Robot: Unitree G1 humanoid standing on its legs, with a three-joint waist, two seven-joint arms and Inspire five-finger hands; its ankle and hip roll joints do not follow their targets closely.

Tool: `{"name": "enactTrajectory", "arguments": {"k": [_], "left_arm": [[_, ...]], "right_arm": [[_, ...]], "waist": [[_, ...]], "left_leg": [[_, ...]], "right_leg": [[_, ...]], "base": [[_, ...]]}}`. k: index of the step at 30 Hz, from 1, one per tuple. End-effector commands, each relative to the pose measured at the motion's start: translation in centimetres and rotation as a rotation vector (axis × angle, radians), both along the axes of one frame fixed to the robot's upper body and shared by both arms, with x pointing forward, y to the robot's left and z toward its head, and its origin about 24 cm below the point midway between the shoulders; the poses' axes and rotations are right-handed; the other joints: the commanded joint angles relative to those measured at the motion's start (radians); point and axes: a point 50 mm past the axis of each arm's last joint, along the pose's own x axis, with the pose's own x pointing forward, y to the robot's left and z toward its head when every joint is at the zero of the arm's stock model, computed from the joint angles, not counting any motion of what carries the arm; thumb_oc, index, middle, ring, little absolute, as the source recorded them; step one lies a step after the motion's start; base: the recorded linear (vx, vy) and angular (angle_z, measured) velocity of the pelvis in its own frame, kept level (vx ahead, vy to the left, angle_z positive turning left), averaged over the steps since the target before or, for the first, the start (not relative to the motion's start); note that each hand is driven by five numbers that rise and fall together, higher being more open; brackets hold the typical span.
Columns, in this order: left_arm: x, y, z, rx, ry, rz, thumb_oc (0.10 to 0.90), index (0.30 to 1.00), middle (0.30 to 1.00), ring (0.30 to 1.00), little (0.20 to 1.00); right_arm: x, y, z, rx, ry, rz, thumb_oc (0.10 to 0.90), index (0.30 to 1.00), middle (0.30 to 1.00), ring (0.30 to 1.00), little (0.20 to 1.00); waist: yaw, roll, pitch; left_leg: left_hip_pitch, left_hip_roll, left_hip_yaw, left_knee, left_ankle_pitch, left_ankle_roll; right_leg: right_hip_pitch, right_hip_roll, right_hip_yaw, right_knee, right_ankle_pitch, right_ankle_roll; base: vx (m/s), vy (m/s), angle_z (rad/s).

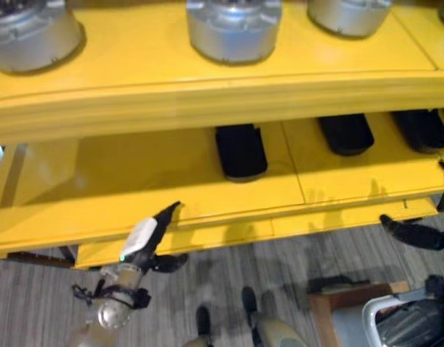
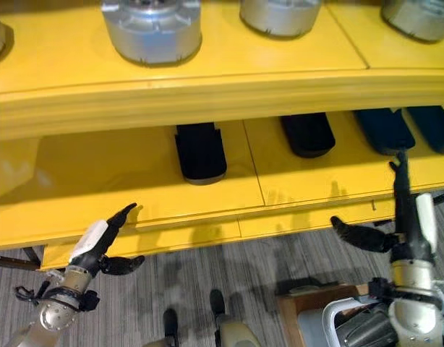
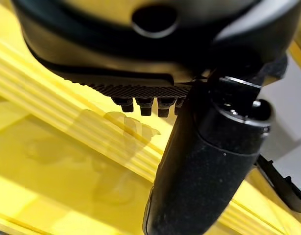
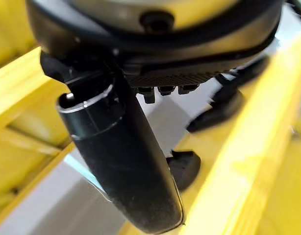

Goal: Move parts from the plastic box to the shelf.

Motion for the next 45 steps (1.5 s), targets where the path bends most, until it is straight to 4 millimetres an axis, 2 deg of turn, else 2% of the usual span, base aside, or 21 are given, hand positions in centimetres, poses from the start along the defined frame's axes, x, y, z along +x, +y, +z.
{"name": "enactTrajectory", "arguments": {"k": [1, 4, 5, 9, 17, 22, 27, 28, 31, 32, 33, 34, 35, 36, 38, 40, 41, 42, 45], "left_arm": [[0.9, 0.5, 2.1, -0.039, -0.143, 0.028, 0.900, 1.000, 1.000, 1.000, 1.000], [0.4, 0.5, 1.5, -0.056, -0.140, 0.058, 0.900, 1.000, 1.000, 1.000, 1.000], [0.4, 0.5, 1.5, -0.055, -0.139, 0.059, 0.900, 1.000, 1.000, 1.000, 1.000], [0.0, 0.2, 1.1, -0.067, -0.138, 0.071, 0.900, 1.000, 1.000, 1.000, 1.000], [0.6, -0.4, 1.0, -0.075, -0.172, 0.079, 0.900, 1.000, 1.000, 1.000, 1.000], [1.1, -1.1, 1.0, -0.080, -0.191, 0.067, 0.900, 1.000, 1.000, 1.000, 1.000], [1.7, -2.2, 1.0, -0.110, -0.199, 0.038, 0.900, 1.000, 1.000, 1.000, 1.000], [2.2, -2.9, 0.9, -0.127, -0.197, 0.021, 0.900, 1.000, 1.000, 1.000, 1.000], [2.8, -3.7, 0.6, -0.141, -0.184, -0.001, 0.900, 1.000, 1.000, 1.000, 1.000], [2.8, -3.7, 0.6, -0.141, -0.184, -0.001, 0.900, 1.000, 1.000, 1.000, 1.000], [3.2, -4.0, 0.7, -0.130, -0.185, -0.028, 0.900, 1.000, 1.000, 1.000, 1.000], [3.4, -4.2, 0.7, -0.127, -0.186, -0.043, 0.900, 1.000, 1.000, 1.000, 1.000], [3.4, -4.2, 0.7, -0.126, -0.183, -0.041, 0.900, 1.000, 1.000, 1.000, 1.000], [3.3, -3.8, 0.7, -0.118, -0.185, -0.030, 0.900, 1.000, 1.000, 1.000, 1.000], [2.9, -3.0, 0.8, -0.111, -0.192, 0.007, 0.900, 1.000, 1.000, 1.000, 1.000], [2.4, -2.4, 0.9, -0.109, -0.200, 0.041, 0.900, 1.000, 1.000, 1.000, 1.000], [2.3, -2.2, 1.1, -0.109, -0.211, 0.052, 0.900, 1.000, 1.000, 1.000, 1.000], [1.9, -1.8, 1.2, -0.102, -0.213, 0.066, 0.900, 1.000, 1.000, 1.000, 1.000], [1.5, -1.7, 1.2, -0.091, -0.208, 0.063, 0.900, 1.000, 1.000, 1.000, 1.000]], "right_arm": [[0.3, 0.2, 3.4, -0.008, -0.168, 0.079, 0.900, 1.000, 1.000, 1.000, 1.000], [0.2, 1.4, 0.8, 0.180, -0.132, 0.105, 0.900, 1.000, 1.000, 1.000, 1.000], [0.2, 1.4, 0.8, 0.182, -0.131, 0.107, 0.900, 1.000, 1.000, 1.000, 1.000], [0.1, 2.9, -1.4, 0.313, -0.066, 0.155, 0.900, 1.000, 1.000, 1.000, 1.000], [1.1, 5.3, -3.5, 0.481, -0.031, 0.230, 0.900, 1.000, 1.000, 1.000, 1.000], [1.5, 6.3, -3.5, 0.499, -0.023, 0.278, 0.900, 1.000, 1.000, 1.000, 1.000], [1.5, 6.1, -2.9, 0.466, -0.046, 0.276, 0.900, 1.000, 1.000, 1.000, 1.000], [1.2, 5.5, -2.5, 0.448, -0.072, 0.245, 0.900, 1.000, 1.000, 1.000, 1.000], [0.6, 4.4, -2.1, 0.391, -0.088, 0.188, 0.900, 1.000, 1.000, 1.000, 1.000], [0.6, 4.4, -2.1, 0.391, -0.089, 0.188, 0.900, 1.000, 1.000, 1.000, 1.000], [0.1, 3.7, -1.7, 0.344, -0.101, 0.151, 0.900, 1.000, 1.000, 1.000, 1.000], [-0.1, 3.5, -1.8, 0.340, -0.100, 0.135, 0.900, 1.000, 1.000, 1.000, 1.000], [0.0, 3.5, -1.9, 0.341, -0.098, 0.127, 0.900, 1.000, 1.000, 1.000, 1.000], [0.2, 3.7, -1.9, 0.341, -0.097, 0.135, 0.900, 1.000, 1.000, 1.000, 1.000], [1.1, 4.7, -1.9, 0.349, -0.095, 0.190, 0.900, 1.000, 1.000, 1.000, 1.000], [2.2, 5.9, -1.9, 0.370, -0.095, 0.251, 0.900, 1.000, 1.000, 1.000, 1.000], [2.7, 6.5, -1.8, 0.383, -0.098, 0.275, 0.900, 1.000, 1.000, 1.000, 1.000], [3.1, 6.8, -1.8, 0.389, -0.097, 0.293, 0.900, 1.000, 1.000, 1.000, 1.000], [3.5, 7.5, -1.8, 0.405, -0.088, 0.321, 0.900, 1.000, 1.000, 1.000, 1.000]], "waist": [[-0.019, 0.005, -0.098], [-0.019, 0.008, -0.120], [-0.019, 0.007, -0.121], [-0.017, 0.013, -0.140], [-0.011, 0.019, -0.169], [-0.010, 0.022, -0.175], [-0.016, 0.030, -0.178], [-0.028, 0.031, -0.166], [-0.048, 0.028, -0.145], [-0.048, 0.028, -0.145], [-0.074, 0.029, -0.126], [-0.081, 0.027, -0.118], [-0.080, 0.025, -0.110], [-0.062, 0.023, -0.102], [-0.021, 0.017, -0.094], [0.008, 0.008, -0.100], [0.023, 0.008, -0.104], [0.029, 0.003, -0.104], [0.029, -0.003, -0.119]], "left_leg": [[-0.006, 0.103, -0.050, -0.038, 0.123, -0.068], [0.017, 0.098, -0.035, -0.038, 0.106, -0.062], [0.018, 0.098, -0.034, -0.038, 0.105, -0.062], [0.037, 0.090, -0.028, -0.038, 0.085, -0.056], [0.047, 0.084, -0.032, -0.038, 0.068, -0.051], [0.050, 0.085, -0.054, -0.038, 0.076, -0.045], [0.042, 0.110, -0.071, -0.038, 0.118, -0.066], [0.027, 0.124, -0.056, -0.033, 0.151, -0.078], [0.004, 0.108, -0.002, -0.004, 0.139, -0.064], [0.003, 0.108, -0.003, -0.002, 0.139, -0.064], [-0.021, 0.093, 0.109, 0.029, 0.130, -0.048], [-0.033, 0.076, 0.136, 0.059, 0.112, -0.038], [-0.040, 0.041, 0.118, 0.097, 0.077, -0.024], [-0.044, -0.034, 0.033, 0.133, 0.022, 0.002], [-0.045, -0.165, -0.142, 0.150, -0.036, 0.047], [-0.040, -0.230, -0.226, 0.141, -0.044, 0.081], [-0.042, -0.255, -0.271, 0.130, -0.032, 0.090], [-0.036, -0.252, -0.293, 0.114, -0.030, 0.095], [-0.020, -0.243, -0.275, 0.067, -0.003, 0.104]], "right_leg": [[-0.050, 0.014, 0.036, 0.089, -0.102, 0.038], [-0.031, 0.009, 0.049, 0.072, -0.093, 0.046], [-0.029, 0.008, 0.049, 0.070, -0.093, 0.046], [-0.009, -0.002, 0.054, 0.058, -0.088, 0.053], [0.007, -0.006, 0.057, 0.044, -0.082, 0.059], [0.012, 0.006, 0.072, 0.062, -0.093, 0.050], [0.019, 0.034, 0.064, 0.084, -0.120, 0.030], [0.024, 0.049, 0.048, 0.099, -0.137, 0.014], [0.038, 0.037, 0.004, 0.114, -0.155, 0.007], [0.038, 0.036, 0.003, 0.114, -0.156, 0.007], [0.049, 0.023, -0.039, 0.133, -0.165, 0.005], [0.053, 0.015, -0.052, 0.138, -0.167, 0.008], [0.054, 0.012, -0.056, 0.142, -0.167, 0.011], [0.052, 0.018, -0.033, 0.145, -0.165, 0.014], [0.046, 0.047, 0.031, 0.143, -0.158, 0.020], [0.048, 0.079, 0.098, 0.131, -0.144, 0.022], [0.046, 0.093, 0.125, 0.130, -0.140, 0.024], [0.040, 0.102, 0.146, 0.136, -0.135, 0.027], [0.038, 0.108, 0.181, 0.129, -0.125, 0.033]], "base": [[0.05, 0.103, -0.11], [0.04, 0.067, -0.16], [0.03, 0.045, -0.15], [0.01, 0.059, -0.03], [0.00, 0.012, 0.00], [0.01, -0.022, 0.00], [-0.02, -0.093, 0.03], [-0.07, -0.184, 0.38], [-0.05, -0.100, 0.36], [-0.06, -0.058, 0.44], [-0.07, -0.041, 0.54], [-0.09, -0.056, 0.84], [-0.04, -0.028, 1.13], [-0.01, -0.018, 1.35], [0.05, -0.036, -0.03], [0.08, -0.050, -2.50], [0.07, -0.021, -2.23], [0.05, -0.003, -1.01], [0.06, 0.049, -0.43]]}}
